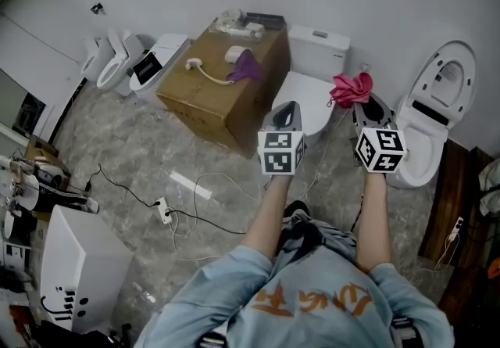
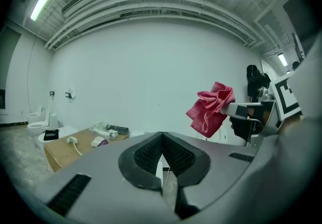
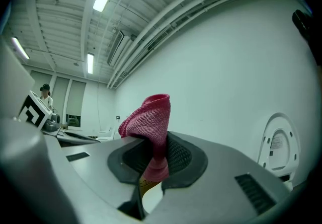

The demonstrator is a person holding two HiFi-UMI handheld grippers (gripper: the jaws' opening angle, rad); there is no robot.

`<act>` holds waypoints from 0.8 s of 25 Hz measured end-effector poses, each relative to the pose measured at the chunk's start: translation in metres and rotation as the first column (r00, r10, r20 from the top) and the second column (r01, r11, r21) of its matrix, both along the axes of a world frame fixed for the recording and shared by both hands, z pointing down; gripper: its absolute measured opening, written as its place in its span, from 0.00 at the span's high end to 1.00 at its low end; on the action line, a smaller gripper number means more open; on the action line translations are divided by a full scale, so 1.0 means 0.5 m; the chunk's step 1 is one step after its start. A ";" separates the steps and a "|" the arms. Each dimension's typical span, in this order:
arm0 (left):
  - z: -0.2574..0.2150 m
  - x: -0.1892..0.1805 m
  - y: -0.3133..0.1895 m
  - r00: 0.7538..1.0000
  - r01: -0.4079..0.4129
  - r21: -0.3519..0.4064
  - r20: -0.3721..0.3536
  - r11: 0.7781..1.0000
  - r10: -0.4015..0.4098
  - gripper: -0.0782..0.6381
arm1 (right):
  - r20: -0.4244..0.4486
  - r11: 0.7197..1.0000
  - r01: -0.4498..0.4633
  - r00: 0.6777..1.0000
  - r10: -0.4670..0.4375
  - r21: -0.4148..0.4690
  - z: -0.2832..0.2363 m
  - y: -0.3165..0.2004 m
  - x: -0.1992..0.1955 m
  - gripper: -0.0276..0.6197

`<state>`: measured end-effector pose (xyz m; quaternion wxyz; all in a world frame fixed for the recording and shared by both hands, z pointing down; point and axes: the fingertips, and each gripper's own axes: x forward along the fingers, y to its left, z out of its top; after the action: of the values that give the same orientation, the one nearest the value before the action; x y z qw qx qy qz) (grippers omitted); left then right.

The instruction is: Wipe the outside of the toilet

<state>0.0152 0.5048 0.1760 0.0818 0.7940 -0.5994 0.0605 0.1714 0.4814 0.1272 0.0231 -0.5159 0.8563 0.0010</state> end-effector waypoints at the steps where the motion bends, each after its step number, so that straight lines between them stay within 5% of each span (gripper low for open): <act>1: 0.000 -0.002 -0.005 1.000 0.001 0.001 -0.004 1.000 -0.001 0.86 | -0.001 1.000 0.008 1.000 -0.008 0.005 -0.004 -0.003 -0.005 0.85; 10: 0.002 -0.019 -0.116 1.000 -0.008 0.019 0.026 1.000 0.007 0.86 | 0.024 0.999 0.048 0.999 -0.048 0.006 -0.011 -0.120 -0.037 0.85; 20: 0.052 -0.099 -0.421 0.999 0.040 0.012 -0.015 0.999 -0.040 0.86 | 0.023 0.996 0.085 0.996 -0.084 -0.016 0.049 -0.423 -0.104 0.85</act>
<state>-0.0344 0.2942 0.2018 0.0825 0.7828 -0.6149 0.0490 0.1193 0.2698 0.1519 0.0282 -0.4794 0.8771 -0.0130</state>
